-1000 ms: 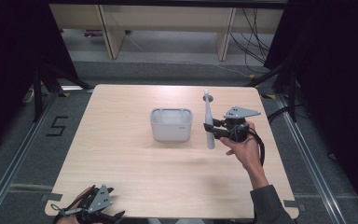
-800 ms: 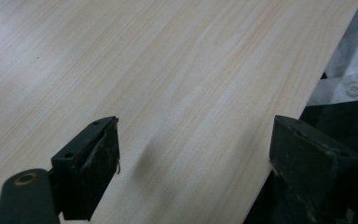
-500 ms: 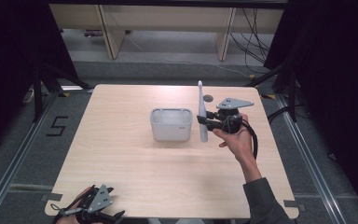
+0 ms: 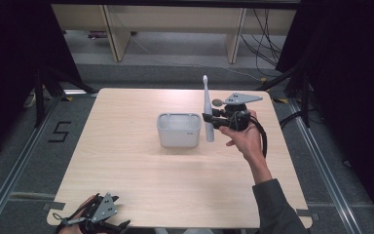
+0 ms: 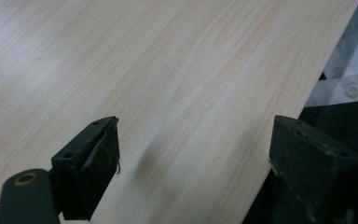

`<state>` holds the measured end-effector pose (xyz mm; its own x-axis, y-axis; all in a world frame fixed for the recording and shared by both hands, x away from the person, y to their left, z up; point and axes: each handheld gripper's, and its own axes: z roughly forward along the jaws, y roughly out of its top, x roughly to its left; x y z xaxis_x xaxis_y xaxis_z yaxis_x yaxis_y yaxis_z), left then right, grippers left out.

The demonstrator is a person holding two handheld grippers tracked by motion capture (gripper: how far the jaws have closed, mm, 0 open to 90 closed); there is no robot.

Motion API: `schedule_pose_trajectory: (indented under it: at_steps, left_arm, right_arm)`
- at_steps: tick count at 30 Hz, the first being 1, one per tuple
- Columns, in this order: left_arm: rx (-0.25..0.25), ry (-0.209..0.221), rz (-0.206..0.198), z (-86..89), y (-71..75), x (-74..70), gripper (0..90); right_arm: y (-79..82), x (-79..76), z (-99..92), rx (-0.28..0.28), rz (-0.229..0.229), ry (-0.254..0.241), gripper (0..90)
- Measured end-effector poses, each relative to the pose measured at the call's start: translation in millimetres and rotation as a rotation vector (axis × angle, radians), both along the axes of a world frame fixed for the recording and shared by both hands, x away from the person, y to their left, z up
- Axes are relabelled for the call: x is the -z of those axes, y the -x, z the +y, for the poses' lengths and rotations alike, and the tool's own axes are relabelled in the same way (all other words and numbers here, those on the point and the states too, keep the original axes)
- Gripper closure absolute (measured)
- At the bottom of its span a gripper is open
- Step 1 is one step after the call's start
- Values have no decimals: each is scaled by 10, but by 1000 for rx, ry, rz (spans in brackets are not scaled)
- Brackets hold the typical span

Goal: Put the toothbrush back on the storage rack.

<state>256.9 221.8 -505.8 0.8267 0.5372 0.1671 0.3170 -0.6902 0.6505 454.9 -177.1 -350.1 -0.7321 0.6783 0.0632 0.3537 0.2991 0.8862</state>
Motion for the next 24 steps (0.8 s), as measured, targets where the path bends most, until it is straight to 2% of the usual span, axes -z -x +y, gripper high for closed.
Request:
schedule_pose_trajectory:
  at_steps: [1, 5, 11, 13, 14, 16, 17, 18, 19, 21, 24]
  left_arm:
    - [-1, 2, -3, -2, 0, -2, 159]
    - [4, -3, 1, -5, 3, 3, 159]
    - [4, -2, 0, 0, 3, -1, 159]
    - [-1, 8, -6, -2, 2, -5, 159]
    - [-1, 3, -7, -1, 3, -8, 159]
    - [3, -2, -7, 0, 6, -6, 159]
    - [12, -10, -4, 4, 2, -13, 159]
    - [12, -10, -4, 4, 2, -13, 158]
    - [-1, 8, -9, -7, 7, -7, 158]
    - [11, -1, -4, -1, 11, -13, 159]
    - [4, 5, -6, -1, 9, -11, 159]
  right_arm:
    - [-22, -15, -2, 1, -29, 16, 667]
    - [-66, -74, 60, 1, -15, 2, 667]
    - [-125, -147, 136, -1, -18, 12, 667]
    - [-144, -164, 168, 6, -31, 1, 667]
    - [-166, -187, 177, 4, -39, 10, 667]
    - [-184, -206, 202, 2, -27, 11, 667]
    - [-215, -217, 238, 12, -48, 10, 667]
    - [-215, -217, 238, 12, -48, 10, 667]
    - [-219, -222, 250, 12, -36, 5, 667]
    - [-255, -223, 284, 4, -18, -2, 667]
    - [-305, -217, 325, 13, -24, 5, 667]
